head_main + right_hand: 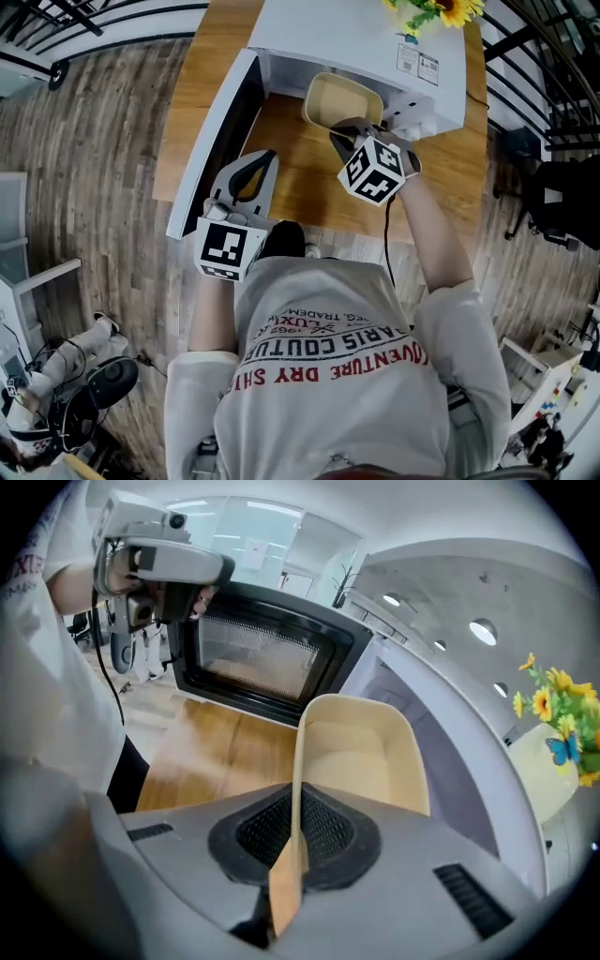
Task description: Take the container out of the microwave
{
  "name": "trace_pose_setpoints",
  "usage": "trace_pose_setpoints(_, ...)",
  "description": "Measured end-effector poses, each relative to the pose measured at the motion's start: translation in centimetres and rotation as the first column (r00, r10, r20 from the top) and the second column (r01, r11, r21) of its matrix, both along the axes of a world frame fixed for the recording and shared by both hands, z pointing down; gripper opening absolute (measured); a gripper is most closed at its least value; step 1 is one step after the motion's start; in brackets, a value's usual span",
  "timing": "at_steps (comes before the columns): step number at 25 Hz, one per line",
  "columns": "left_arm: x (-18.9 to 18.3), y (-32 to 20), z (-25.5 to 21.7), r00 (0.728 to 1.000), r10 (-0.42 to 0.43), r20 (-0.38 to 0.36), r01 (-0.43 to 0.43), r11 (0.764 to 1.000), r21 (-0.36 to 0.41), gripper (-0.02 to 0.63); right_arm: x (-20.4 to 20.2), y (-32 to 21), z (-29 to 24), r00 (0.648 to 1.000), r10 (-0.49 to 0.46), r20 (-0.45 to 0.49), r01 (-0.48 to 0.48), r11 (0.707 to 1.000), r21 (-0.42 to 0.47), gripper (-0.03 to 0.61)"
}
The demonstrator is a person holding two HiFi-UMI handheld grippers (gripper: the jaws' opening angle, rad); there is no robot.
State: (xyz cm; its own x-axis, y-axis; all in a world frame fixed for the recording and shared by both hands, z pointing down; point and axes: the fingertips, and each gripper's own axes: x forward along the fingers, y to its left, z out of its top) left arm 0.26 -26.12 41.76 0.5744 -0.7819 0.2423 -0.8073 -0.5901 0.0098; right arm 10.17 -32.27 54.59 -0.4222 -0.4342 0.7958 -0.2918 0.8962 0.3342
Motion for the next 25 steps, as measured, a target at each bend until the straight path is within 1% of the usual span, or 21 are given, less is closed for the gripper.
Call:
trace_pose_setpoints(4,0.6,1.2,-1.0,1.0,0.02,0.016,-0.021,0.999,0.03,0.017,0.4,2.5,-2.3,0.991,0.075,0.109,-0.077,0.997,0.019,0.032)
trace_pose_setpoints(7,0.8,1.9,-1.9,0.999,0.028,0.022,-0.029,0.998,0.055,0.017,0.7,4.4,-4.4,0.977,0.108,0.183,-0.118,0.992,0.044,0.031)
trace_pose_setpoints(9,0.9,2.2,-2.5,0.999,0.033,0.022,-0.034,0.997,0.07,0.017,0.8,5.5,-6.0,0.962,0.129,0.241,-0.148,0.987,0.062,0.031)
trace_pose_setpoints(11,1.0,2.3,-3.1,0.999,0.035,0.018,-0.036,0.996,0.084,0.017,1.0,6.2,-7.8,0.939,0.154,0.308,-0.187,0.979,0.081,0.031)
trace_pose_setpoints(15,1.8,2.6,-4.2,0.998,0.056,0.017,-0.057,0.992,0.11,0.017,2.0,7.1,-11.3,0.881,0.196,0.43,-0.275,0.953,0.129,0.031)
trace_pose_setpoints(17,2.3,2.7,-4.8,0.998,0.069,0.016,-0.07,0.99,0.126,0.017,2.6,7.4,-13.2,0.842,0.216,0.494,-0.325,0.935,0.145,0.031)
trace_pose_setpoints(19,2.6,2.5,-5.3,0.997,0.08,0.015,-0.081,0.986,0.143,0.017,3.6,7.3,-15.1,0.788,0.243,0.566,-0.389,0.908,0.152,0.031)
trace_pose_setpoints(21,2.9,2.3,-5.8,0.996,0.088,0.02,-0.09,0.984,0.155,0.017,4.7,7.2,-16.9,0.729,0.269,0.629,-0.457,0.876,0.155,0.031)
trace_pose_setpoints(22,3.0,2.2,-6.0,0.996,0.091,0.024,-0.094,0.983,0.16,0.017,5.2,7.3,-17.6,0.706,0.276,0.652,-0.483,0.861,0.159,0.031)
trace_pose_setpoints(23,3.1,2.2,-6.3,0.995,0.092,0.027,-0.095,0.982,0.166,0.017,5.7,7.3,-18.2,0.689,0.277,0.669,-0.503,0.848,0.166,0.031)
trace_pose_setpoints(25,3.2,2.2,-7.2,0.995,0.094,0.024,-0.097,0.978,0.184,0.017,6.2,7.5,-19.1,0.669,0.27,0.693,-0.527,0.83,0.185,0.032)
